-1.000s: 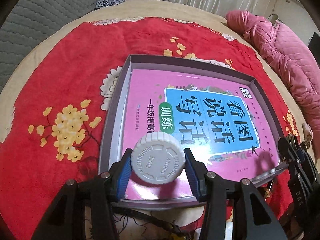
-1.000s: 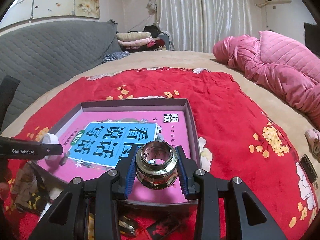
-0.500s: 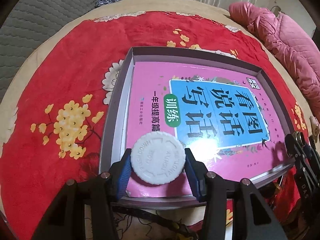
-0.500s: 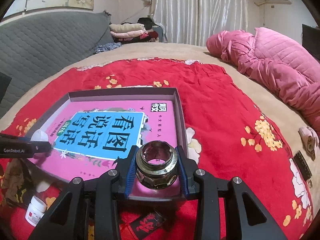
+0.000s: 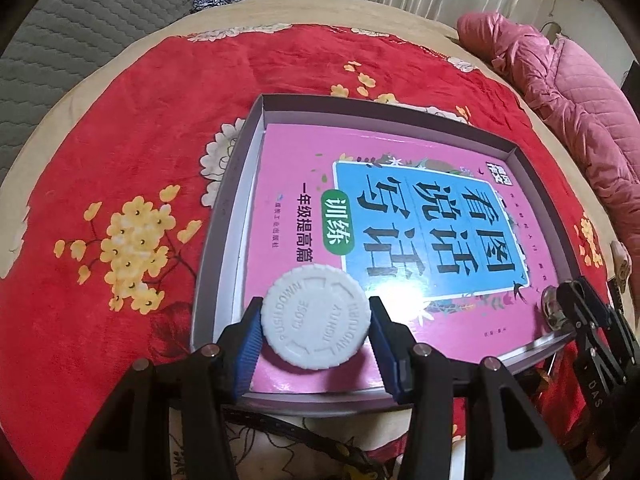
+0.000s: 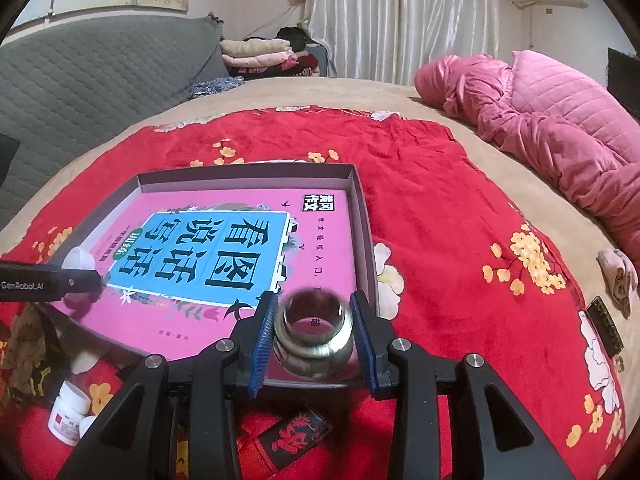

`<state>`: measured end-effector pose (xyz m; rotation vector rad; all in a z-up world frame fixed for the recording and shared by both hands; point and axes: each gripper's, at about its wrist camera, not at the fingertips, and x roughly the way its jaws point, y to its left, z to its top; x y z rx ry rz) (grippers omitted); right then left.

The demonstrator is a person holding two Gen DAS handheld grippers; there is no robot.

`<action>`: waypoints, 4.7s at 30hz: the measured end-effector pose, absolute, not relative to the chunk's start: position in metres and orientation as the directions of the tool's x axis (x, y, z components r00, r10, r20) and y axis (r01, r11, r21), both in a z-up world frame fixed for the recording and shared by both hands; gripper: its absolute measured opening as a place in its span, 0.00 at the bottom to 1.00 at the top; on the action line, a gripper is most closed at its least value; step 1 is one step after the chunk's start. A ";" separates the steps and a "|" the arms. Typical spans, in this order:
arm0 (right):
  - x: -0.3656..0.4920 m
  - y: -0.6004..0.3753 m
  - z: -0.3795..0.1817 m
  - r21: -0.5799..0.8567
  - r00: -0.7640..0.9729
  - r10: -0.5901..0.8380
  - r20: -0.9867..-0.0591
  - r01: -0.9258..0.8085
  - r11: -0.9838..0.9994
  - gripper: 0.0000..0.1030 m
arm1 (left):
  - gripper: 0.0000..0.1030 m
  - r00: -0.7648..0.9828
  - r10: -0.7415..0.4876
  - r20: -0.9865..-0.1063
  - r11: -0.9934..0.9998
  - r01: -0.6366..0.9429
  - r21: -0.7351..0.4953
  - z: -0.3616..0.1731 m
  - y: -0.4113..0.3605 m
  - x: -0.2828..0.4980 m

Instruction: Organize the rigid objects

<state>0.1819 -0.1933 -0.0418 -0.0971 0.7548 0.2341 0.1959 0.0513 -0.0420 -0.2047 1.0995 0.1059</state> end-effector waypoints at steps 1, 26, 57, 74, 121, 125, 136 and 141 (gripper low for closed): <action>0.182 -0.194 -0.042 -0.004 0.705 0.174 -0.688 -0.243 0.970 0.37 | 0.49 0.453 -0.016 -0.891 0.976 -0.186 -0.113 -0.042 0.050 0.196; 0.172 -0.192 -0.029 0.013 0.727 0.215 -0.652 -0.273 0.962 0.57 | 0.49 0.476 -0.048 -0.878 0.976 -0.165 -0.143 -0.039 0.046 0.195; 0.157 -0.207 0.002 0.006 0.765 0.209 -0.609 -0.259 0.966 0.62 | 0.52 0.576 -0.068 -0.814 0.969 -0.156 -0.191 0.020 0.058 0.163; 0.122 -0.216 0.020 0.024 0.780 0.222 -0.586 -0.256 0.966 0.70 | 0.52 0.603 -0.046 -0.796 0.981 -0.124 -0.151 0.039 0.042 0.123; 0.104 -0.166 -0.030 -0.056 0.578 0.338 -0.742 -0.557 0.829 0.72 | 0.52 0.503 -0.063 -0.862 0.989 -0.083 -0.121 -0.003 0.033 0.087; 0.115 -0.156 -0.038 -0.054 0.539 0.343 -0.769 -0.589 0.806 0.72 | 0.52 0.488 -0.068 -0.870 0.991 -0.071 -0.117 -0.009 0.033 0.089; 0.137 -0.140 -0.066 0.038 0.361 0.386 -0.849 -0.687 0.725 0.73 | 0.52 0.461 -0.079 -0.884 0.990 -0.071 -0.125 -0.020 0.037 0.093; 0.135 -0.145 -0.062 0.129 0.305 0.443 -0.843 -0.685 0.717 0.73 | 0.52 0.456 -0.080 -0.886 0.991 -0.064 -0.122 -0.020 0.036 0.093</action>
